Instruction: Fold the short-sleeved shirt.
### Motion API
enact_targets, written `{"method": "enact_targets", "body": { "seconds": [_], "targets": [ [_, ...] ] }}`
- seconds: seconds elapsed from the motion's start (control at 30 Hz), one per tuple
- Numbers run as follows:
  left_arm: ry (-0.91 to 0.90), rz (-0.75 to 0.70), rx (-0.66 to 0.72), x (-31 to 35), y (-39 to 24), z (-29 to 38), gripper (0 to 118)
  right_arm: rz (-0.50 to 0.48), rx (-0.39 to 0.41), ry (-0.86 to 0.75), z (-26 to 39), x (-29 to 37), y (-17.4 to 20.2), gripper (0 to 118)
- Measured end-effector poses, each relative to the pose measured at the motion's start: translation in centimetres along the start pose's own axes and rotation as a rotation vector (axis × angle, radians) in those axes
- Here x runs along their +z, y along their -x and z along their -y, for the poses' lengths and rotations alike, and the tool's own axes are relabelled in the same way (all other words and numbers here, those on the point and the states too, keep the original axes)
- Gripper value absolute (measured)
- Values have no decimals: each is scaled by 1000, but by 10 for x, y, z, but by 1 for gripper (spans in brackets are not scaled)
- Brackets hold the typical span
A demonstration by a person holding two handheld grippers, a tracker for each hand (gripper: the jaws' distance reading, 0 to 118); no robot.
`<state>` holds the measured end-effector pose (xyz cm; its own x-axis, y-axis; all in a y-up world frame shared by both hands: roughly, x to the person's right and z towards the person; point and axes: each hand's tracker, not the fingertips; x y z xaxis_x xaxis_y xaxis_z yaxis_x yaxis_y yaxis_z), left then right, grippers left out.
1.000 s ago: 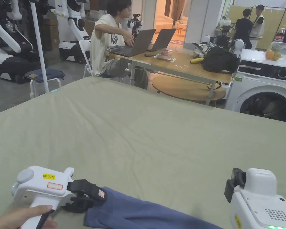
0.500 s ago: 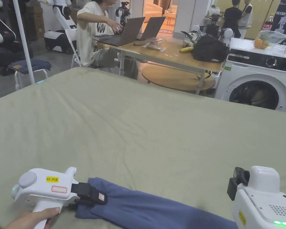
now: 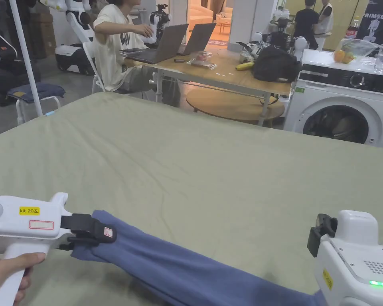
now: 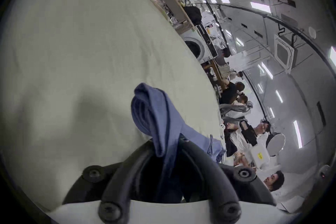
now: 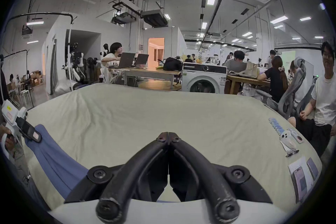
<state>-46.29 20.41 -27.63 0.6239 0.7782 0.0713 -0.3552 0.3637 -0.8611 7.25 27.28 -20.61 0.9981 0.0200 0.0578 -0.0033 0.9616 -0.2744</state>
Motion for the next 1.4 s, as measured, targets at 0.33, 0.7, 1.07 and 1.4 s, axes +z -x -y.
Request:
{"method": "enact_targets", "body": {
  "seconds": [0.33,0.7,1.07,1.4],
  "targets": [
    [48,-188,-115,-1,-75,25,5,-43,-15,2,1,2,9,0],
    [290,-64,-204,-101,-163,68,5,-34,-28,18,7,9,-6,0],
    [414,-255,-107,-207,-145,97,17,-15,-34,47,16,19,-21,0],
    [356,-91,-125,-165,-177,91,60,-17,-39,57,18,23,-23,0]
  ]
}}
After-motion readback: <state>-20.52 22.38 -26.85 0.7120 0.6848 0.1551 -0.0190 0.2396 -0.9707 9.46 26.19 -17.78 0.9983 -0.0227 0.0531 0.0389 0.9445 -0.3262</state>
